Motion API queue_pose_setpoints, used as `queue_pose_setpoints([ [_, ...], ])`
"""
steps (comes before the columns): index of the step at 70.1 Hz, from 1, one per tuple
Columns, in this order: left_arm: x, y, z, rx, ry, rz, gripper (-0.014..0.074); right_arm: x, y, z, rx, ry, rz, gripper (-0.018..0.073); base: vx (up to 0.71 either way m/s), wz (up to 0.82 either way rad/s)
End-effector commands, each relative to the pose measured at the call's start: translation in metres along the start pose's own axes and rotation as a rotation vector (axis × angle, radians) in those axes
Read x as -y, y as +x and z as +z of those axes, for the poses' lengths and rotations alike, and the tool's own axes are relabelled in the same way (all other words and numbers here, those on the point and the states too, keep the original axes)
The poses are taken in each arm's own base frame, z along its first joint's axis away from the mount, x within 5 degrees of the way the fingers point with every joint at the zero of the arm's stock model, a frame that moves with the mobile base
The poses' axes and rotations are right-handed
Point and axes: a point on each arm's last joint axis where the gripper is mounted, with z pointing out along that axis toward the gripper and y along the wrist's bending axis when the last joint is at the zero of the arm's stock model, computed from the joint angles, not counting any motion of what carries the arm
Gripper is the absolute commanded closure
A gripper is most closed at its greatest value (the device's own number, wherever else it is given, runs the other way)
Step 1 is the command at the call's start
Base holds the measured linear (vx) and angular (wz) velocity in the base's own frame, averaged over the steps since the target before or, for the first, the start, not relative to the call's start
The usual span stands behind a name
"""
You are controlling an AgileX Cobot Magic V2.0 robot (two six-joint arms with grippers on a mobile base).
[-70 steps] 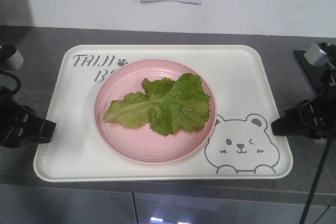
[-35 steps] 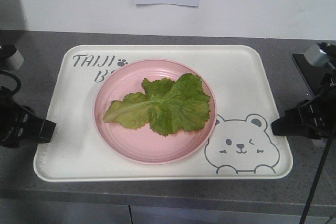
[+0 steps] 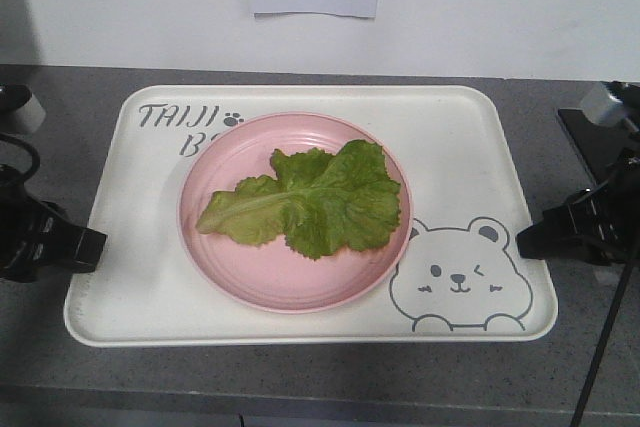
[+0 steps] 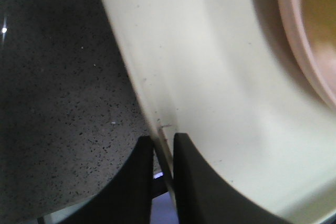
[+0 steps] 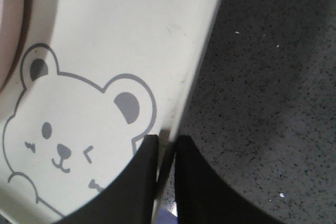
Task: Transfer vegetables to tray and serve
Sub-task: 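Drive the base to the other counter holding the tray level, then lower the tray with both grippers onto the counter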
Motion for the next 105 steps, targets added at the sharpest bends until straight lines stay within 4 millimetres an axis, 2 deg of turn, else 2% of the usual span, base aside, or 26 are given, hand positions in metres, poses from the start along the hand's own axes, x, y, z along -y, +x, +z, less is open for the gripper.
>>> queue_pose_setpoints([
  [1,0.0139,-0.0092,-0.0141,0.114,0.092,0.003,0.0603,-0.0192,-0.0056,-0.0109,0.055,-0.111,-0.040,0.0562,0.04,-0.01],
  [105,0.0139,-0.0092,-0.0141,0.114,0.092,0.003,0.0603,-0.0192,-0.0056,-0.0109,0.055,-0.111,-0.040,0.0562,0.04,0.00],
])
